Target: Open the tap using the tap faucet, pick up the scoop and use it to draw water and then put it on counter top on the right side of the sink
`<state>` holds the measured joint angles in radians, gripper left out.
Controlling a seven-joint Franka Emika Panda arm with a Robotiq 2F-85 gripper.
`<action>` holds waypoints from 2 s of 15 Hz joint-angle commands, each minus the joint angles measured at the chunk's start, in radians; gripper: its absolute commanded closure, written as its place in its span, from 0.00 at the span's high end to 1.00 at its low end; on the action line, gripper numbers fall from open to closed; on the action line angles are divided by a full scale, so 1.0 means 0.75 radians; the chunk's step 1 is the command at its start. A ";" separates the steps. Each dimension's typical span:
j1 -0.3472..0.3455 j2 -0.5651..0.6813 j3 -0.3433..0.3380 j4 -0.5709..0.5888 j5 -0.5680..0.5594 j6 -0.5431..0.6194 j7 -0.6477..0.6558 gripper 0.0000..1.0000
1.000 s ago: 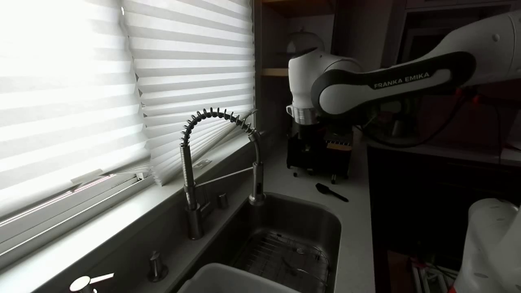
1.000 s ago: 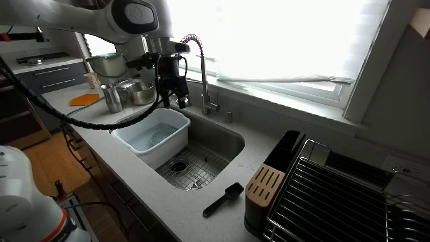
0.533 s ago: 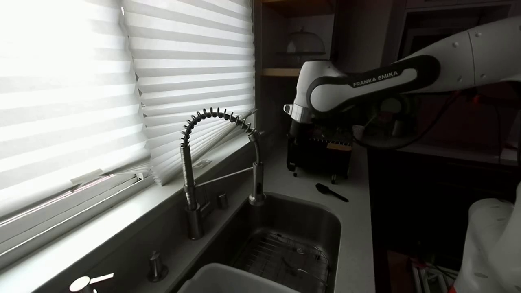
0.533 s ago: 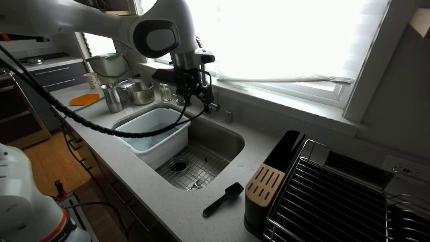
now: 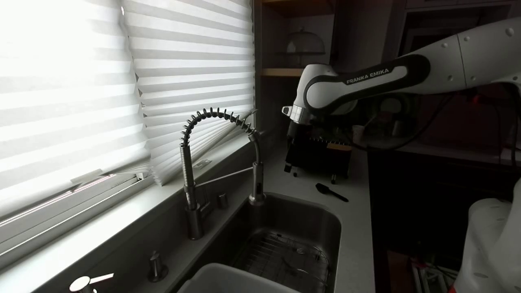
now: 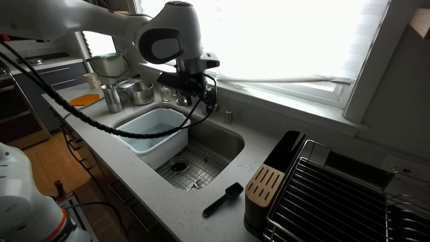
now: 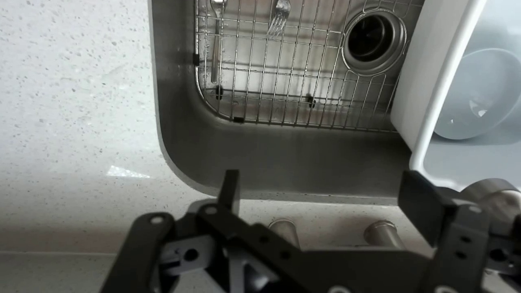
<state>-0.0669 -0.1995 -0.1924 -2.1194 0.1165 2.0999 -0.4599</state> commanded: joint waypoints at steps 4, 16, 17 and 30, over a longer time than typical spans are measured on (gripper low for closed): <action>0.015 0.092 -0.059 0.001 0.313 0.170 -0.214 1.00; -0.108 0.636 0.067 0.428 1.063 0.070 -0.805 1.00; -0.121 0.672 0.085 0.470 1.073 0.062 -0.816 1.00; -0.189 0.731 0.170 0.542 1.179 0.049 -0.851 1.00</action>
<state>-0.1671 0.3313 -0.1036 -1.7292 0.9184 2.1553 -1.0613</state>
